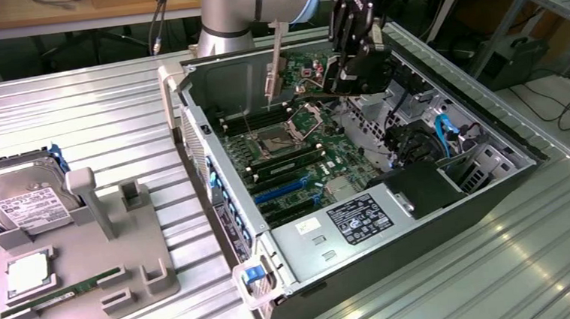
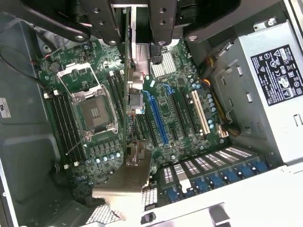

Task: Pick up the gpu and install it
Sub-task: 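Insert the gpu into the slot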

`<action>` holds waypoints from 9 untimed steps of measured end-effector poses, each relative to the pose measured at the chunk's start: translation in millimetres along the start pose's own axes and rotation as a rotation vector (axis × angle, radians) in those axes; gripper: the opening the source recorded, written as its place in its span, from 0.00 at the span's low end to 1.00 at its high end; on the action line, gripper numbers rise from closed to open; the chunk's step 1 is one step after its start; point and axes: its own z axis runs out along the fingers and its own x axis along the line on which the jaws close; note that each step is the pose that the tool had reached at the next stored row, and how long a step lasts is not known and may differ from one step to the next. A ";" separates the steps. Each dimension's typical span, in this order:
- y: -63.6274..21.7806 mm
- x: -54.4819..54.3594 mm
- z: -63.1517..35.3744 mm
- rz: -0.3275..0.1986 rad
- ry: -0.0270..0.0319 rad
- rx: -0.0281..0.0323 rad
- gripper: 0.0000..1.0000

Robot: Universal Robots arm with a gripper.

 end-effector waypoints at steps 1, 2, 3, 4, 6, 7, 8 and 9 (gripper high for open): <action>0.0 0.0 0.0 -0.010 0.0003 -0.0001 0.28; 0.0 0.0 0.0 -0.019 0.0005 -0.0002 0.28; 0.0 0.0 0.0 -0.037 0.0011 -0.0003 0.28; 0.0 0.0 0.0 -0.052 0.0016 -0.0004 0.28; 0.0 0.0 0.0 -0.071 0.0021 -0.0006 0.28; 0.0 0.0 0.0 -0.083 0.0025 -0.0007 0.28; 0.0 0.0 0.0 -0.092 0.0027 -0.0007 0.28; -0.1 0.0 0.0 -0.102 0.0030 -0.0008 0.28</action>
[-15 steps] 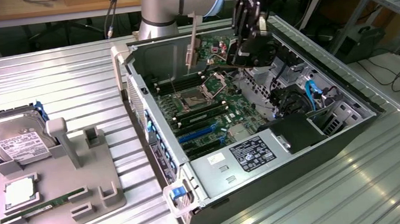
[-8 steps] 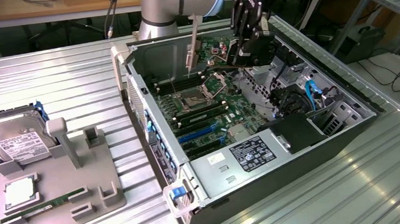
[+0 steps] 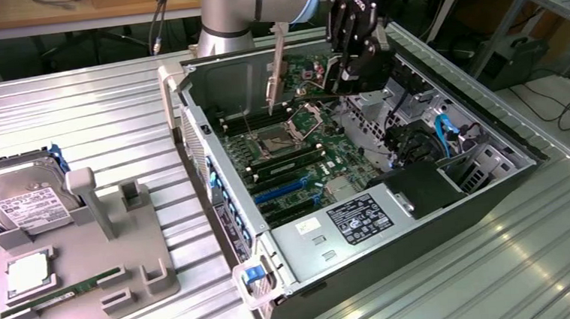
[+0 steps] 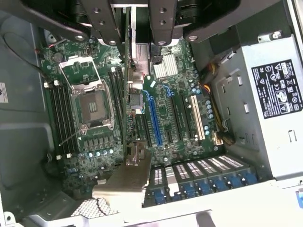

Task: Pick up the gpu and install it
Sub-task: 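Insert the gpu into the slot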

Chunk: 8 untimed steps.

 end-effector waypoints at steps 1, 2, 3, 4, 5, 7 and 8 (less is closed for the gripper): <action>-0.3 -0.1 0.0 -0.011 0.0004 -0.0001 0.28; -0.2 -0.1 -0.1 -0.020 0.0007 -0.0002 0.28; -0.2 0.0 0.0 -0.029 0.0010 -0.0003 0.28; -0.2 0.0 0.0 -0.041 0.0013 -0.0003 0.28; -0.2 -0.1 0.0 -0.057 0.0018 -0.0005 0.28; -0.2 0.0 -0.1 -0.081 0.0025 -0.0007 0.28; -0.2 -0.1 0.0 -0.093 0.0028 -0.0008 0.28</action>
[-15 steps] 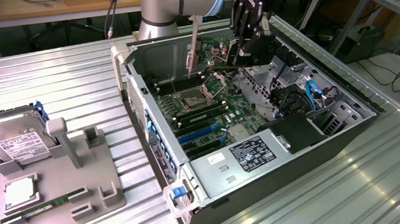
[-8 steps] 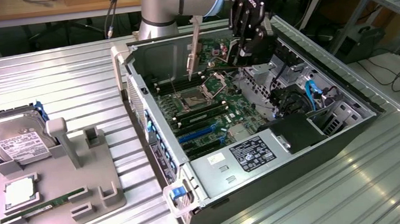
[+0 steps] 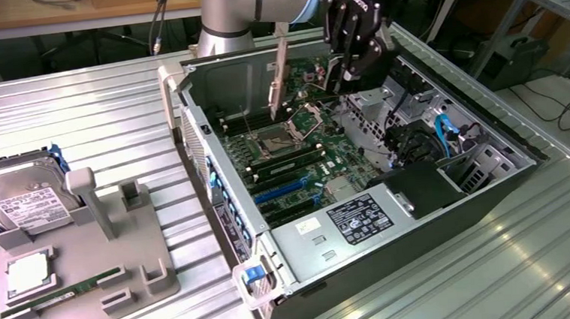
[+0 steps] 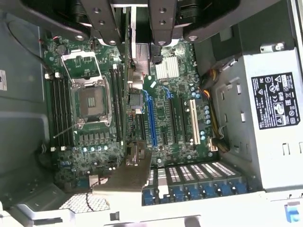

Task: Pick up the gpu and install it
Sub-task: 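Insert the gpu into the slot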

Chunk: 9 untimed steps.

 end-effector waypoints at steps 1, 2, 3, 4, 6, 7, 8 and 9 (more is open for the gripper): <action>0.0 0.0 0.0 -0.012 0.0004 -0.0001 0.28; 0.0 0.0 0.0 -0.026 0.0008 -0.0002 0.28; 0.0 0.0 0.0 -0.039 0.0012 -0.0003 0.28; 0.0 0.0 0.0 -0.059 0.0018 -0.0005 0.28; 0.0 0.0 0.0 -0.090 0.0026 -0.0007 0.28; 0.0 0.0 0.0 -0.107 0.0032 -0.0009 0.28; 0.0 0.0 0.0 -0.123 0.0037 -0.0010 0.28; -0.1 0.0 0.0 -0.138 0.0041 -0.0011 0.28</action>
